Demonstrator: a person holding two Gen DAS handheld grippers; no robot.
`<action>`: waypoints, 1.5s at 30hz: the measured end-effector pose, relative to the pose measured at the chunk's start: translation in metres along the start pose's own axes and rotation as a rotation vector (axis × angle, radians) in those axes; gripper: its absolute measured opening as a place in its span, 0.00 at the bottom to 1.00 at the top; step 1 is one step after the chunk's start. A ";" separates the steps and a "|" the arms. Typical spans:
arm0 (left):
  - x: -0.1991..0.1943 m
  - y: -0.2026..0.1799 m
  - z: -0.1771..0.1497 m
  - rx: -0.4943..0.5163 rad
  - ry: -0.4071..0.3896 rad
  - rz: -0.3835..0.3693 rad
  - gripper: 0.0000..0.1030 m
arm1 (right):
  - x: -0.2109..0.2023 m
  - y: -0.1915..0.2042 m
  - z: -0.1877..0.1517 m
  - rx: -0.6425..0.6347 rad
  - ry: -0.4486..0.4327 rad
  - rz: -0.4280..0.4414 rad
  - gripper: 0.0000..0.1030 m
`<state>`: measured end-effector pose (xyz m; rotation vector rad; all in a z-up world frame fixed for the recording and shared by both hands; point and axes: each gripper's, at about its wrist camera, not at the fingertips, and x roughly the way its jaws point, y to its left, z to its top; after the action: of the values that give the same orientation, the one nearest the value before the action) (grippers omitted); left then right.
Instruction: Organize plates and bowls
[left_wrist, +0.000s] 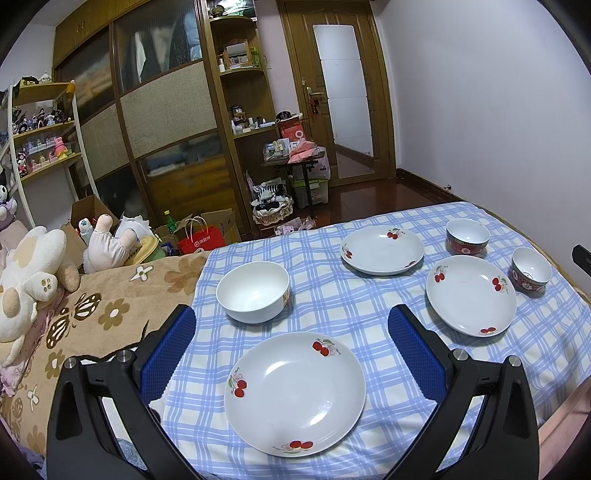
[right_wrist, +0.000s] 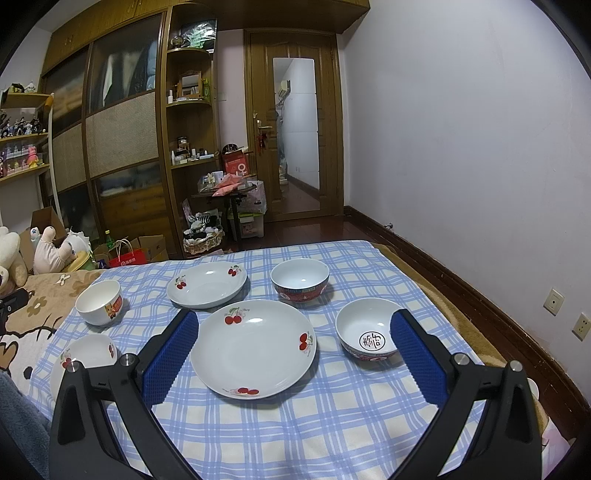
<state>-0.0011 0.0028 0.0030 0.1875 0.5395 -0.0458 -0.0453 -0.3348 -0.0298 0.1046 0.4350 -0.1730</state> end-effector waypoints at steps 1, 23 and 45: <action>0.000 0.000 0.000 0.000 0.000 0.000 0.99 | 0.000 0.000 0.000 0.000 0.000 0.000 1.00; 0.002 -0.004 -0.001 0.020 0.019 -0.040 0.99 | 0.000 0.001 -0.002 -0.002 0.004 -0.001 1.00; 0.058 0.003 0.038 0.106 0.238 -0.068 0.99 | 0.016 0.075 0.022 -0.072 0.052 0.136 1.00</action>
<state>0.0678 -0.0012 0.0053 0.2798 0.7815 -0.1196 -0.0081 -0.2667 -0.0118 0.0680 0.4840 -0.0214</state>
